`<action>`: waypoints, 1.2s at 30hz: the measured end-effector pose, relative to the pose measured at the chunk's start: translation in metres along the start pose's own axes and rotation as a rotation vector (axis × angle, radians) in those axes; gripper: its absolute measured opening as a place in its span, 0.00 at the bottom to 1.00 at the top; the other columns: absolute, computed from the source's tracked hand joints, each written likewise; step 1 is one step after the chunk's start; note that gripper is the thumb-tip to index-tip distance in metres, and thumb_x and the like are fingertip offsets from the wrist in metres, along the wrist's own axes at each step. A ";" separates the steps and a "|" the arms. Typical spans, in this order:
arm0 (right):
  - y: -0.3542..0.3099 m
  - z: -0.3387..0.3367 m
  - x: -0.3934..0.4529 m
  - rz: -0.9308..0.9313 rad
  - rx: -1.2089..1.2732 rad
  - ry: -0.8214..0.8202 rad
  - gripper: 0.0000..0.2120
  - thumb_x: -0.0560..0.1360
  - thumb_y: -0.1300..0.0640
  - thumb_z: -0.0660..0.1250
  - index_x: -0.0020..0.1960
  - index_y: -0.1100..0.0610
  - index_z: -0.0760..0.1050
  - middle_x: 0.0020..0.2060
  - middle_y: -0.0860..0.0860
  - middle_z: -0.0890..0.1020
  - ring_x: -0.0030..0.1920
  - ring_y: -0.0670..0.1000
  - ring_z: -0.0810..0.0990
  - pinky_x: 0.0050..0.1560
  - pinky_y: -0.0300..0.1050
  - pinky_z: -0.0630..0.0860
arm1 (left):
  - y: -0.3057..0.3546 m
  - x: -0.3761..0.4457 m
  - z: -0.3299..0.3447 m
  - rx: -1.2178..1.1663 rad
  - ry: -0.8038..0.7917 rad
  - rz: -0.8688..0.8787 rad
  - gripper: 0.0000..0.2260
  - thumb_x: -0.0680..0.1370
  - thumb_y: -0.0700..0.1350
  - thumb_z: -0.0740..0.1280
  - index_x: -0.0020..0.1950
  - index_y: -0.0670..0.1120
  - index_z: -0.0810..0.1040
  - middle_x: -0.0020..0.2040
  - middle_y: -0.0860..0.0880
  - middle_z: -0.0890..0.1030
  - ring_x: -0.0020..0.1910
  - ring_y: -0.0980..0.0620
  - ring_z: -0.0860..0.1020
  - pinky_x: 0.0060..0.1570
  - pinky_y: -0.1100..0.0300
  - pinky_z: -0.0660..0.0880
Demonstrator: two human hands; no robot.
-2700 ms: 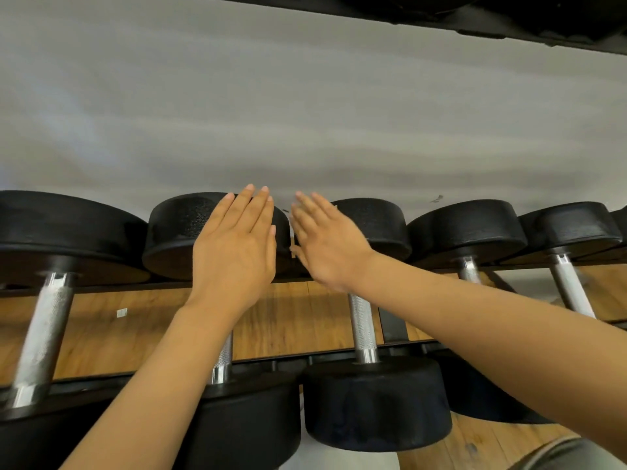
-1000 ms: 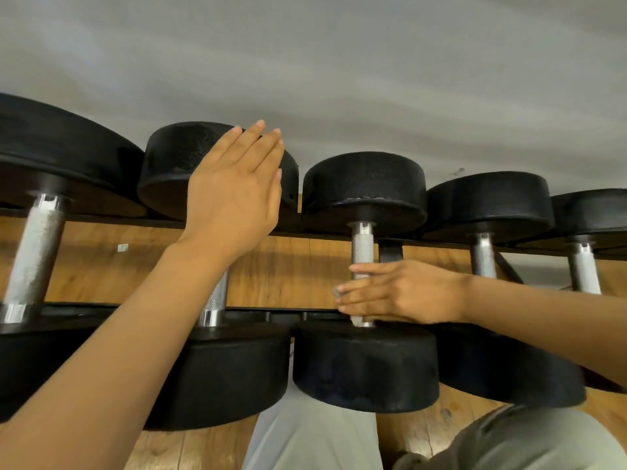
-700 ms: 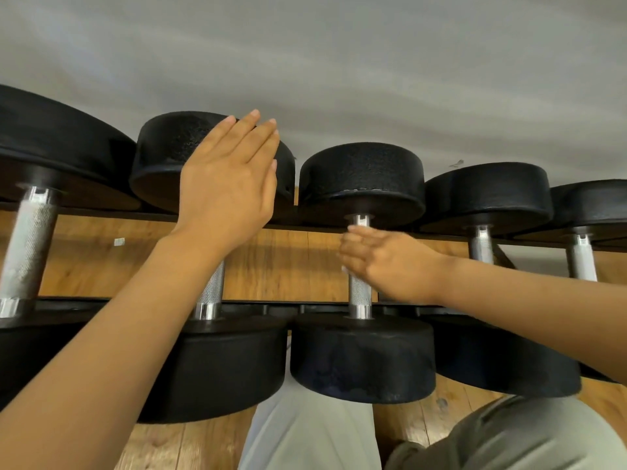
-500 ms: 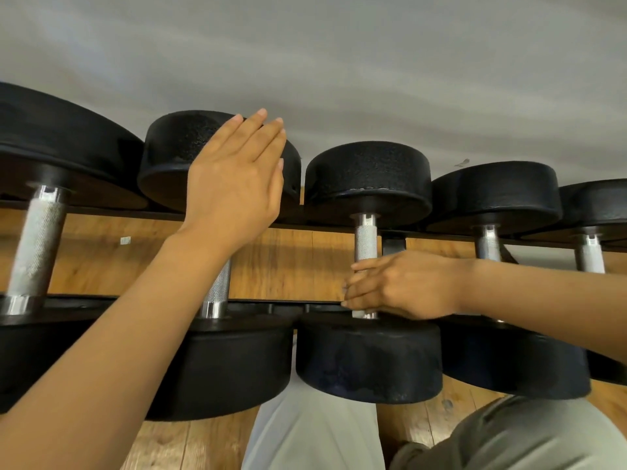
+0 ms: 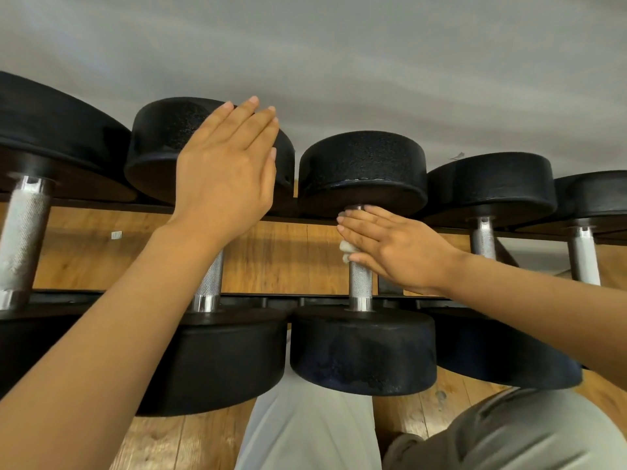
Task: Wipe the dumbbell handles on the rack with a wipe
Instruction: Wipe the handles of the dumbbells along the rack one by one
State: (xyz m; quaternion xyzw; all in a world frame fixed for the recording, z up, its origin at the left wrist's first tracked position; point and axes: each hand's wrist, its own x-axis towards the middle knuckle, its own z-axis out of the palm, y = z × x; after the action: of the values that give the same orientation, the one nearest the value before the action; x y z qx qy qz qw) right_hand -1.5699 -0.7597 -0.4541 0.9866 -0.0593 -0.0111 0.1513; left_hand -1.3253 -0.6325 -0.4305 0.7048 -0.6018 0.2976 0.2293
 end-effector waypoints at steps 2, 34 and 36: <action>-0.001 0.000 0.002 -0.032 -0.007 0.036 0.23 0.83 0.51 0.51 0.67 0.62 0.75 0.67 0.58 0.76 0.69 0.56 0.73 0.73 0.49 0.62 | -0.001 0.000 0.000 0.004 -0.002 -0.005 0.20 0.84 0.45 0.53 0.70 0.36 0.74 0.69 0.39 0.75 0.72 0.42 0.70 0.75 0.49 0.60; 0.025 -0.015 0.022 -0.199 0.173 -0.152 0.25 0.82 0.48 0.48 0.61 0.58 0.80 0.61 0.52 0.80 0.67 0.53 0.74 0.72 0.42 0.59 | -0.002 0.000 0.001 -0.014 0.017 -0.003 0.19 0.84 0.44 0.54 0.70 0.37 0.74 0.69 0.40 0.75 0.72 0.43 0.70 0.75 0.51 0.58; 0.015 -0.010 0.016 -0.182 0.226 -0.123 0.24 0.82 0.49 0.49 0.60 0.59 0.80 0.59 0.52 0.81 0.66 0.53 0.75 0.74 0.43 0.57 | -0.002 0.000 0.001 -0.012 0.009 -0.006 0.20 0.84 0.45 0.54 0.70 0.37 0.74 0.69 0.40 0.75 0.72 0.43 0.70 0.75 0.51 0.58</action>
State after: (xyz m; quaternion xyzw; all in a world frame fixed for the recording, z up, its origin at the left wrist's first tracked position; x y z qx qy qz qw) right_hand -1.5552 -0.7733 -0.4401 0.9961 0.0204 -0.0785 0.0337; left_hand -1.3231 -0.6325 -0.4313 0.7039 -0.6003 0.2963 0.2373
